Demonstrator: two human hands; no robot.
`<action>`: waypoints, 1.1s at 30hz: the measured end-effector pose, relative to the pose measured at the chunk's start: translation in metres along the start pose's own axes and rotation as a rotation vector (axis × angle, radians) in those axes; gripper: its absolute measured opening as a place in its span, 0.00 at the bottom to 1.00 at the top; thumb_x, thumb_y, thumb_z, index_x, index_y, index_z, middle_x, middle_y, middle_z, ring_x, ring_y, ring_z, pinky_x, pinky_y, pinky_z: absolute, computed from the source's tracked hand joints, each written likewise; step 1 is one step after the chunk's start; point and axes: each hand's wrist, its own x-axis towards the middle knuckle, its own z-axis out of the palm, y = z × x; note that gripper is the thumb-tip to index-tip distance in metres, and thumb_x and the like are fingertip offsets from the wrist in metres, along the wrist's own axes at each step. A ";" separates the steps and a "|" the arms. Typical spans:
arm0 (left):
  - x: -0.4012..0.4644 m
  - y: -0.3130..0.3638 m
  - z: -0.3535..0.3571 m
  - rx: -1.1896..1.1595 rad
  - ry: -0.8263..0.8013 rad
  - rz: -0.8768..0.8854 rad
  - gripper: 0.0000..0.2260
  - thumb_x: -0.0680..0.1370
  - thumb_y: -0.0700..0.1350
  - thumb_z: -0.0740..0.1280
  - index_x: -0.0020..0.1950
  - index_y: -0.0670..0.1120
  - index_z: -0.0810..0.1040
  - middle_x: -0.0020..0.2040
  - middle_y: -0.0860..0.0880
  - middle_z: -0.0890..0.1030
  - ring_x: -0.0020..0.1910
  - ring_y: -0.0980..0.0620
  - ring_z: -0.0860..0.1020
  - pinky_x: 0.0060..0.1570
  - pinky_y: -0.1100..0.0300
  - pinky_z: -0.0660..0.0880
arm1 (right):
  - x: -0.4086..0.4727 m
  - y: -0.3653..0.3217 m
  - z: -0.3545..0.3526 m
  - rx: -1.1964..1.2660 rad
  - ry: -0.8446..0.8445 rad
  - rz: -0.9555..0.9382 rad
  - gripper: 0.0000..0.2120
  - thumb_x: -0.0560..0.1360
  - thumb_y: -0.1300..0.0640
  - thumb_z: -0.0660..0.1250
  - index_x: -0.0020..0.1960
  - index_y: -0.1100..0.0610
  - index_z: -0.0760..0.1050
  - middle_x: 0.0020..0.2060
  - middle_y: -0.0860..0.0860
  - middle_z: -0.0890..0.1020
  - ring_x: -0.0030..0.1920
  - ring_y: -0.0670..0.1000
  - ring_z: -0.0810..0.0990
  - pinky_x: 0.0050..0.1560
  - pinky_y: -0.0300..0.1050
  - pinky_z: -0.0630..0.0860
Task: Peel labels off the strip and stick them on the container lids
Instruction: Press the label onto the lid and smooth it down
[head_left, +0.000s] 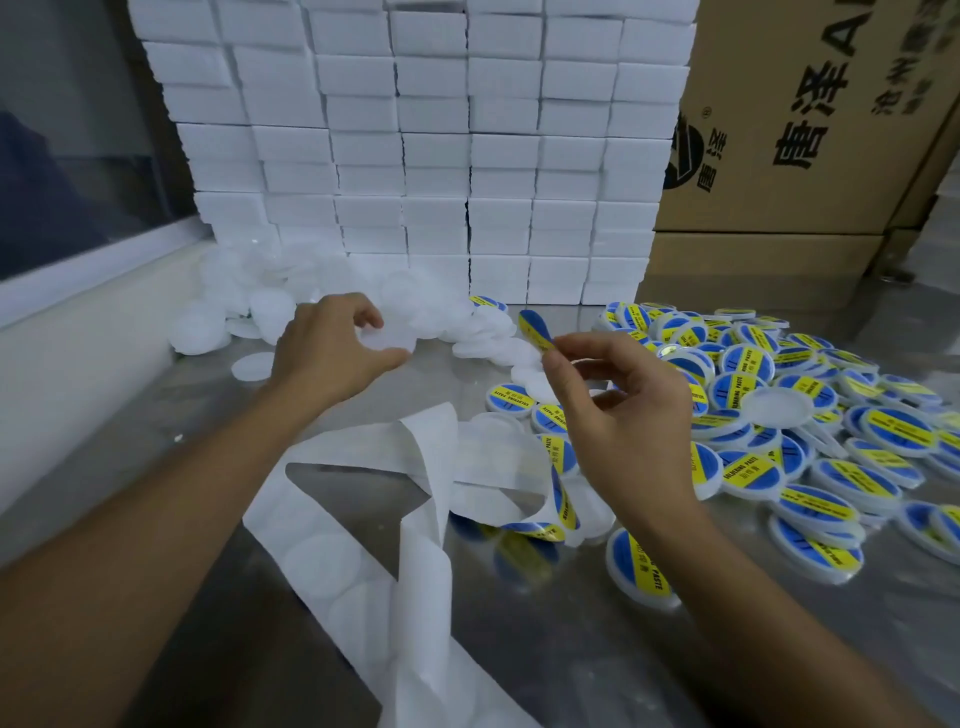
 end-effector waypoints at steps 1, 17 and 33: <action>-0.006 0.008 -0.005 0.004 0.036 0.046 0.17 0.67 0.55 0.78 0.52 0.50 0.80 0.51 0.50 0.81 0.54 0.46 0.76 0.51 0.51 0.75 | 0.000 -0.001 0.000 0.007 -0.006 0.003 0.03 0.75 0.61 0.71 0.46 0.54 0.81 0.42 0.46 0.83 0.41 0.43 0.82 0.34 0.34 0.74; -0.111 0.036 -0.006 -0.070 0.380 0.644 0.19 0.71 0.49 0.76 0.57 0.40 0.80 0.58 0.45 0.82 0.52 0.46 0.81 0.50 0.52 0.80 | -0.014 -0.016 0.014 0.397 -0.303 0.283 0.24 0.72 0.62 0.74 0.64 0.49 0.70 0.35 0.49 0.82 0.35 0.49 0.82 0.41 0.47 0.82; -0.114 0.040 -0.011 -1.484 -0.274 -0.327 0.18 0.68 0.37 0.70 0.57 0.37 0.79 0.52 0.39 0.84 0.51 0.44 0.84 0.46 0.59 0.80 | -0.012 -0.018 0.014 0.465 -0.302 0.255 0.21 0.73 0.67 0.72 0.62 0.55 0.72 0.34 0.52 0.84 0.37 0.49 0.83 0.39 0.38 0.79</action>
